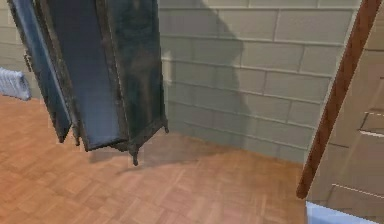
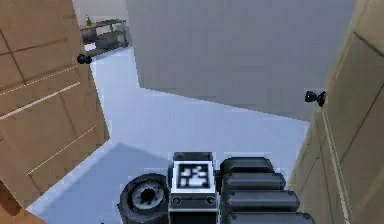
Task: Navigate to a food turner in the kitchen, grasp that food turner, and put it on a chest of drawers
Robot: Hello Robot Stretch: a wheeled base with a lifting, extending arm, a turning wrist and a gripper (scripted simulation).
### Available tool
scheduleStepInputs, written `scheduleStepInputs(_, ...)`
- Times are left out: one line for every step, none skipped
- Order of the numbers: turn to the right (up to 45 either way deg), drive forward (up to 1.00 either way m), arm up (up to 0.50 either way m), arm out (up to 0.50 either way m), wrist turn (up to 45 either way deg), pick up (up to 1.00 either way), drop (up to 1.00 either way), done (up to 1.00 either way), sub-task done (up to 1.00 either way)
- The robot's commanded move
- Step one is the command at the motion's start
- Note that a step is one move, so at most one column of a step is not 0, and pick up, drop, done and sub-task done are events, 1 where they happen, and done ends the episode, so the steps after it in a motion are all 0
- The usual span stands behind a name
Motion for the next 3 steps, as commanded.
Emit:
scheduleStepInputs(-45.0,0.00,0.00,0.00,0.0,0.00,0.00,0.00,0.00)
scheduleStepInputs(-36.0,0.00,0.00,0.00,0.0,0.00,0.00,0.00,0.00)
scheduleStepInputs(0.0,0.30,0.00,0.00,0.0,0.00,0.00,0.00,0.00)
